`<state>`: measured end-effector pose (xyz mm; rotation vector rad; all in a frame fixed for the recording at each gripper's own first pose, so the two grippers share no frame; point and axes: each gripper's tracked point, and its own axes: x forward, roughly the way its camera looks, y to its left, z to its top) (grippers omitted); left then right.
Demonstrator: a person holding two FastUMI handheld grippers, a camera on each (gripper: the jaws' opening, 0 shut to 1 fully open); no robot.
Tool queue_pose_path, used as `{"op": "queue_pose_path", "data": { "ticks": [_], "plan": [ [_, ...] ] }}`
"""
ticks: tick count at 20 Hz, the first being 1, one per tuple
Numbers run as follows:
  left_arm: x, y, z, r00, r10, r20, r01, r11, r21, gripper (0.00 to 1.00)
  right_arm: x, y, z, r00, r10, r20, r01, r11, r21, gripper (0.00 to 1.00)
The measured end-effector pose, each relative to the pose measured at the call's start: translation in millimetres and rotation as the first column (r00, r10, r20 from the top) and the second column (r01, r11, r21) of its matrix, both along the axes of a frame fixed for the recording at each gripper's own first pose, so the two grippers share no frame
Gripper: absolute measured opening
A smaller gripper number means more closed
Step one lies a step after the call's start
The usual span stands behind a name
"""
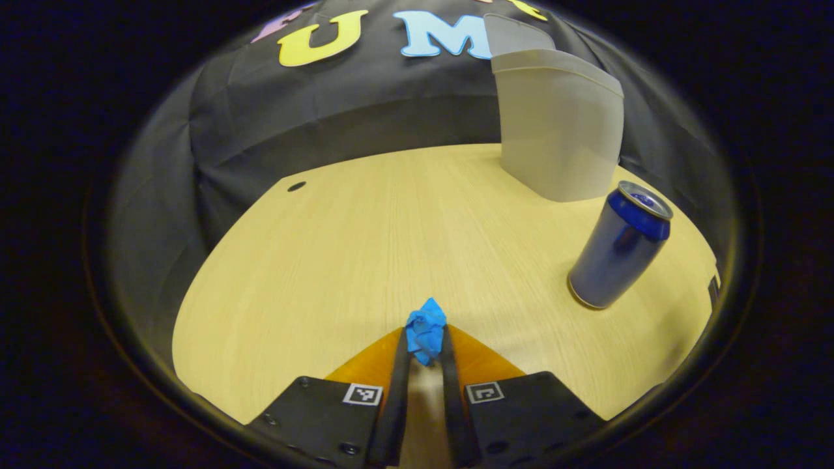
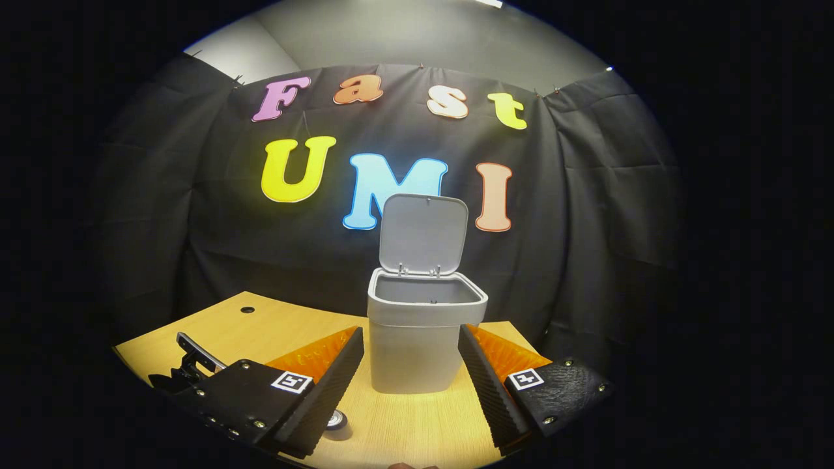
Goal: Press the lid of the desktop garbage bin to open it, pick up the crumpled paper on the desktop and throw it into the bin, then pick up the pop can on the desktop and drop it into the bin, and finally close the garbage bin lid.
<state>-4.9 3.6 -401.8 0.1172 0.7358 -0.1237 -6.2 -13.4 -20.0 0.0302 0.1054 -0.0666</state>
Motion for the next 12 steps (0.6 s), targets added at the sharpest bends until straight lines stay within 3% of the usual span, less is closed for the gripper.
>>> {"op": "queue_pose_path", "data": {
  "ticks": [1,2,3,4,6,7,12],
  "plan": [
    [-0.3,-1.1,2.2,1.0,-0.004,0.005,0.004,1.0,-0.006,0.33,-0.3,0.3,-0.4,1.0,0.001,0.0,-0.001,1.0,0.004,0.94],
    [2.2,3.3,6.0,1.0,0.008,0.016,-0.008,1.0,0.003,0.39,0.4,0.1,-1.0,1.0,0.003,-0.001,-0.003,1.0,0.006,0.94],
    [2.6,-0.6,9.5,1.0,-0.001,0.025,0.001,1.0,-0.002,0.23,1.1,-0.4,-1.9,1.0,0.004,-0.001,-0.004,1.0,0.008,0.94],
    [3.1,-1.5,14.5,0.999,-0.004,0.039,0.004,1.0,0.0,0.3,1.8,-1.3,-1.6,1.0,0.003,0.001,-0.003,1.0,0.01,0.94],
    [7.1,-5.4,25.8,0.998,-0.019,0.067,0.018,1.0,0.006,0.3,3.1,-2.4,-1.7,1.0,0.005,0.004,-0.005,1.0,0.02,0.94],
    [9.1,-8.0,32.3,0.997,-0.023,0.078,0.023,1.0,0.004,0.23,3.9,-3.2,-2.2,1.0,0.005,0.006,-0.005,1.0,0.024,0.94],
    [23.6,-24.1,79.0,0.99,-0.027,0.14,0.032,0.999,-0.037,0.23,4.5,-12.0,-4.9,1.0,-0.007,0.012,0.007,0.999,0.031,0.94]
  ]
}}
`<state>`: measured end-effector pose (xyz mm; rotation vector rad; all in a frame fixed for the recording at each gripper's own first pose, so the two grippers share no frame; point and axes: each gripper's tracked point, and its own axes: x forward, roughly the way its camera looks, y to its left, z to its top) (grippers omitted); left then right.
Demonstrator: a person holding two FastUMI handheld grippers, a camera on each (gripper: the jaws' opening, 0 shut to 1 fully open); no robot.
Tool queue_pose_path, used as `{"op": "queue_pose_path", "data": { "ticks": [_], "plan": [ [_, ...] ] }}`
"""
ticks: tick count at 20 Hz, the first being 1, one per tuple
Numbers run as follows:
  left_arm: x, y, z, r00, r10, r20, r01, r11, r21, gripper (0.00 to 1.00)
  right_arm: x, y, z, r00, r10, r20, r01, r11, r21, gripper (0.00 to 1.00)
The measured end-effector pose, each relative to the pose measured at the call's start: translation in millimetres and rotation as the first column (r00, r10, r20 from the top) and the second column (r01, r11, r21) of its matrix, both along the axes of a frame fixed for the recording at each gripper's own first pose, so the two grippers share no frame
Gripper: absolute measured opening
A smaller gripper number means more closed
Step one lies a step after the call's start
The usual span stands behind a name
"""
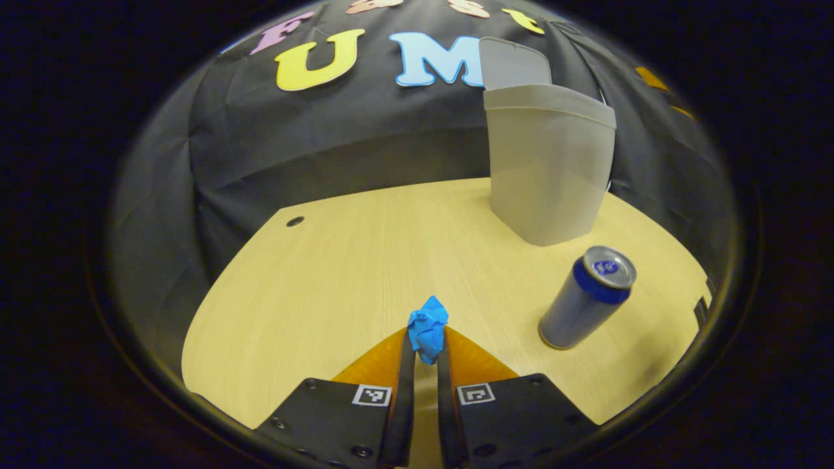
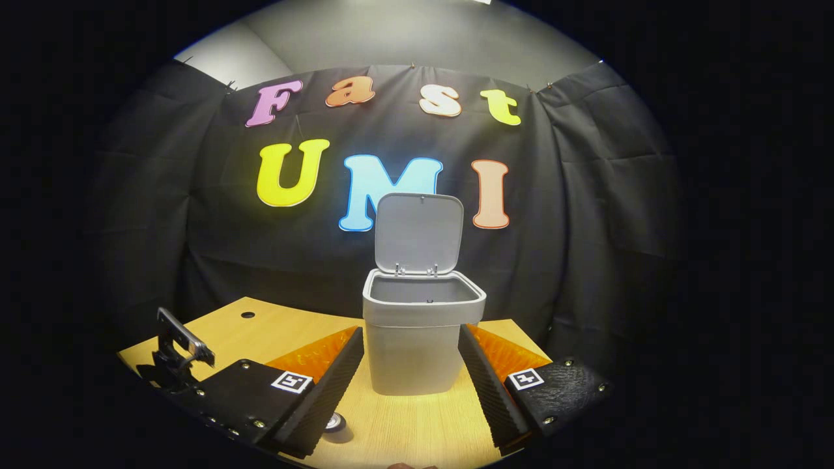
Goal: Press the lid of the desktop garbage bin to open it, pick up the crumpled paper on the desktop and throw it into the bin, then pick up the pop can on the desktop and drop it into the bin, and finally close the garbage bin lid.
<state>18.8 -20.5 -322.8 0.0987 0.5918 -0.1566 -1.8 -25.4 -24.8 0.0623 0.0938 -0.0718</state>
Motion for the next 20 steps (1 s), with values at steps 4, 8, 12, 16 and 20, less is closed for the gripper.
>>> {"op": "queue_pose_path", "data": {
  "ticks": [4,8,12,16,20],
  "plan": [
    [18.6,-15.7,42.6,0.998,0.0,0.064,0.002,0.999,-0.035,0.23,-2.2,-12.9,-8.1,1.0,-0.018,-0.013,0.019,1.0,0.015,0.94],
    [37.4,-36.1,81.2,0.993,-0.012,0.114,0.021,0.997,-0.075,0.22,-2.6,-28.0,-15.3,0.999,-0.05,-0.019,0.051,0.998,0.027,0.94],
    [58.4,-61.7,114.1,0.985,-0.035,0.166,0.05,0.995,-0.088,0.22,0.5,-38.5,-18.5,0.998,-0.059,-0.029,0.059,0.998,0.021,0.94],
    [86.8,-89.7,157.3,0.966,-0.066,0.249,0.092,0.991,-0.095,0.3,3.1,-44.9,-13.9,0.998,-0.069,-0.009,0.069,0.997,0.017,0.94],
    [114.5,-122.5,197.9,0.942,-0.092,0.324,0.137,0.983,-0.122,0.3,1.7,-53.5,-16.2,0.996,-0.09,-0.007,0.09,0.996,0.027,0.94]
  ]
}}
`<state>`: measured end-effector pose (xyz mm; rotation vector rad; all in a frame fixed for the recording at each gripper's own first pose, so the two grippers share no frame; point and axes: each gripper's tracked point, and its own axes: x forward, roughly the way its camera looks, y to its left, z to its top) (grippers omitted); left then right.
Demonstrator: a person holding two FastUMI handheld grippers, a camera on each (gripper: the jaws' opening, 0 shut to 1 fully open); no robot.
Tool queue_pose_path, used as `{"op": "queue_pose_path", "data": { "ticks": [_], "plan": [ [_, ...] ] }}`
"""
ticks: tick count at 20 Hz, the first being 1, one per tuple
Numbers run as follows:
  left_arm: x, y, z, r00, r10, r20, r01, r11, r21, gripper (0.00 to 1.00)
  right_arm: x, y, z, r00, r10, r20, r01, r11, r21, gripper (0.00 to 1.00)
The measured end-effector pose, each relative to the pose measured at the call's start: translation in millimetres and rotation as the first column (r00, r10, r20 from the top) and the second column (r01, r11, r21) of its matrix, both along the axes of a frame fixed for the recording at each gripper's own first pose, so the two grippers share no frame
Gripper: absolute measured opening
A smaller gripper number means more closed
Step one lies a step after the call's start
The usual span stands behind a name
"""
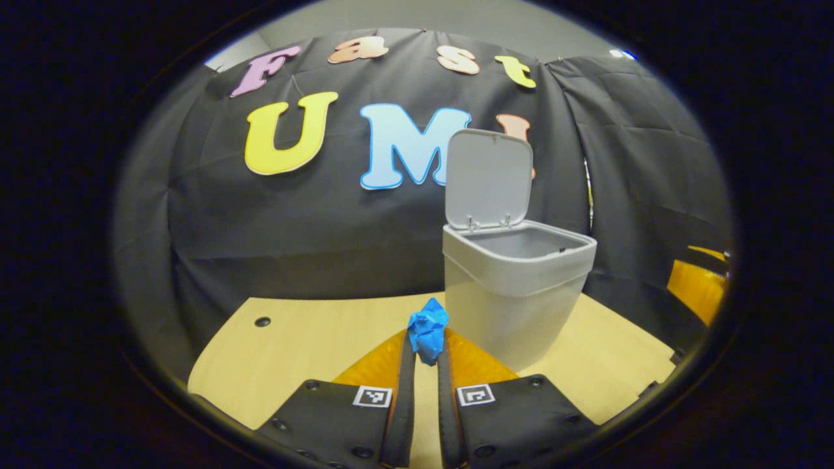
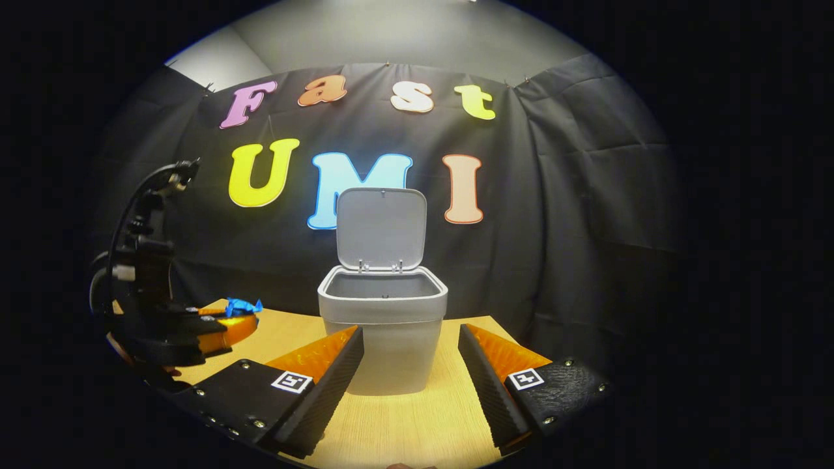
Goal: Press the lid of the desktop garbage bin to open it, pick up the crumpled paper on the desktop and throw it into the bin, then pick up the pop can on the desktop and drop it into the bin, and finally close the garbage bin lid.
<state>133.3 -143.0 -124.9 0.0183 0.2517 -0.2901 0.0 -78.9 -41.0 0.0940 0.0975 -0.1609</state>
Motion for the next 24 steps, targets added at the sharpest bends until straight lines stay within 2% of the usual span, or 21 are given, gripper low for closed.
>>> {"op": "queue_pose_path", "data": {
  "ticks": [1,2,9,13,14,15,18,19,20,21,22,23,24],
  "plan": [
    [6.4,-10.8,8.2,1.0,-0.012,0.015,0.013,1.0,-0.011,0.3,-2.0,-3.1,-2.2,1.0,-0.01,-0.003,0.01,1.0,0.003,0.94],
    [12.2,-21.0,15.6,0.999,-0.027,0.027,0.028,0.999,-0.019,0.22,-3.8,-5.8,-5.2,1.0,-0.018,-0.008,0.019,1.0,0.006,0.94],
    [47.5,-84.7,27.6,0.993,-0.114,0.041,0.117,0.991,-0.06,0.22,-32.3,-34.6,-22.3,0.991,-0.124,-0.057,0.125,0.992,0.021,0.94],
    [58.4,-90.6,33.8,0.991,-0.115,0.063,0.118,0.992,-0.054,0.22,-53.0,-51.7,-33.8,0.976,-0.196,-0.095,0.198,0.98,0.018,0.94],
    [58.7,-91.5,38.7,0.99,-0.12,0.079,0.125,0.99,-0.059,0.29,-56.9,-55.2,-35.8,0.972,-0.212,-0.103,0.216,0.976,0.022,0.94],
    [59.7,-92.1,43.9,0.988,-0.12,0.097,0.126,0.99,-0.06,0.22,-58.9,-57.0,-38.9,0.968,-0.226,-0.112,0.23,0.973,0.028,0.94],
    [64.0,-97.1,56.3,0.981,-0.137,0.139,0.143,0.989,-0.038,0.22,-62.2,-58.5,-43.1,0.961,-0.245,-0.126,0.252,0.967,0.047,0.94],
    [65.6,-101.5,58.2,0.978,-0.148,0.148,0.154,0.988,-0.032,0.29,-62.2,-58.4,-43.7,0.96,-0.248,-0.126,0.256,0.965,0.049,0.94],
    [66.3,-105.1,60.7,0.975,-0.156,0.157,0.162,0.986,-0.028,0.22,-62.3,-58.6,-43.0,0.96,-0.252,-0.123,0.26,0.965,0.047,0.94],
    [68.0,-110.1,62.7,0.973,-0.164,0.163,0.17,0.985,-0.023,0.22,-62.3,-58.3,-42.2,0.959,-0.256,-0.121,0.263,0.964,0.043,0.94],
    [70.1,-114.0,63.6,0.971,-0.17,0.169,0.176,0.984,-0.018,0.29,-61.9,-57.8,-40.7,0.959,-0.258,-0.118,0.265,0.964,0.039,0.94],
    [71.2,-117.4,63.5,0.97,-0.175,0.171,0.179,0.984,-0.012,0.29,-62.8,-58.1,-39.8,0.958,-0.262,-0.116,0.268,0.963,0.035,0.94],
    [74.5,-122.1,61.6,0.968,-0.184,0.169,0.188,0.982,-0.006,0.14,-63.2,-58.3,-39.0,0.957,-0.265,-0.114,0.27,0.962,0.031,0.94]
  ]
}}
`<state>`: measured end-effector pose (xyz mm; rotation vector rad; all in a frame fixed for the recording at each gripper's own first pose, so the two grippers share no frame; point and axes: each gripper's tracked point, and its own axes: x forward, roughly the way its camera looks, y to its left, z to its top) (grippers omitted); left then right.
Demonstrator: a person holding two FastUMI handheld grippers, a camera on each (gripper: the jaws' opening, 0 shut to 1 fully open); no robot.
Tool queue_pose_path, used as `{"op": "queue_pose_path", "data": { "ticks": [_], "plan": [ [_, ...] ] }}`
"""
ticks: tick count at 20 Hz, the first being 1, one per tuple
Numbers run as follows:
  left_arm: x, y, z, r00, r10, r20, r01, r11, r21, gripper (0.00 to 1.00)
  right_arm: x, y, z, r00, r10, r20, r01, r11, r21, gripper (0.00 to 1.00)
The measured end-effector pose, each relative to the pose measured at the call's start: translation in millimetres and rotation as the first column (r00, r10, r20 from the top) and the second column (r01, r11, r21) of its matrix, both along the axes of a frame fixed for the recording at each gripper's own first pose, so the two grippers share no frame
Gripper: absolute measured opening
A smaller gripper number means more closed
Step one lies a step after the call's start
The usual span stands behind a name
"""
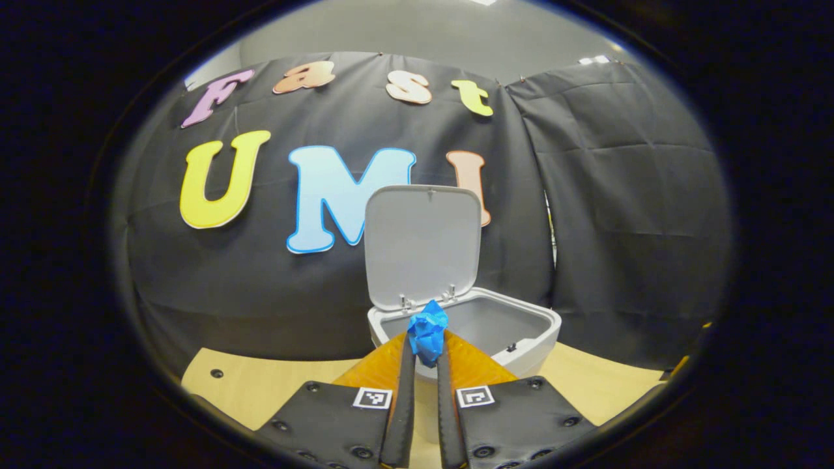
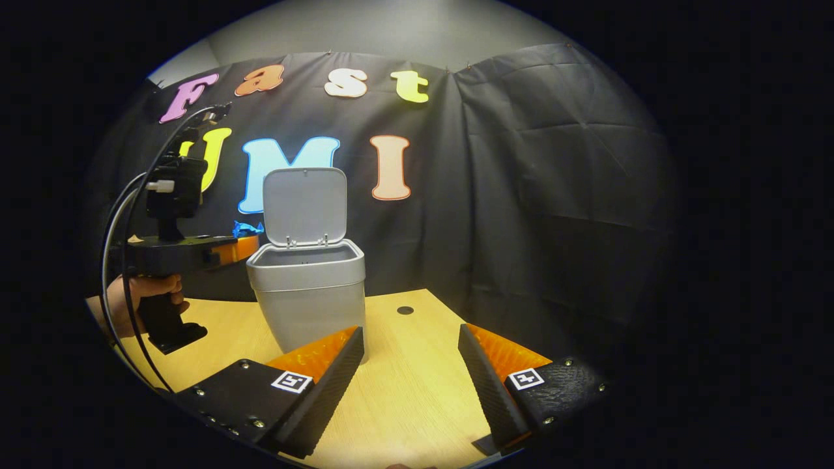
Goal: Press the lid of the desktop garbage bin to open it, pick up the crumpled paper on the desktop and throw it into the bin, then pick up the pop can on the desktop and drop it into the bin, and finally close the garbage bin lid.
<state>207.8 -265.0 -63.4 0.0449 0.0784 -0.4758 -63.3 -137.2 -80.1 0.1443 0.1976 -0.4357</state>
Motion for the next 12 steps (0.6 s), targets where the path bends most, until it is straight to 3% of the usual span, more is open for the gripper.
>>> {"op": "queue_pose_path", "data": {
  "ticks": [5,6,7,10,12],
  "plan": [
    [7.1,-18.3,-11.2,0.999,-0.029,-0.022,0.029,0.999,0.023,0.49,-6.6,-6.5,-5.1,0.999,-0.029,-0.014,0.029,1.0,0.003,0.94],
    [7.9,-22.1,-12.9,0.999,-0.038,-0.029,0.039,0.999,0.022,0.47,-8.0,-8.1,-6.0,0.999,-0.037,-0.017,0.037,0.999,0.007,0.94],
    [8.1,-24.1,-15.4,0.999,-0.04,-0.033,0.041,0.999,0.025,0.62,-9.4,-9.0,-7.0,0.999,-0.043,-0.018,0.043,0.999,0.01,0.94],
    [9.0,-28.5,-18.7,0.997,-0.06,-0.046,0.061,0.998,0.014,0.7,-14.0,-10.8,-8.4,0.998,-0.056,-0.02,0.056,0.998,0.013,0.94],
    [7.9,-27.1,-17.3,0.997,-0.062,-0.045,0.062,0.998,0.0,0.84,-12.9,-10.7,-7.6,0.998,-0.058,-0.023,0.058,0.998,0.011,0.94]
  ]
}}
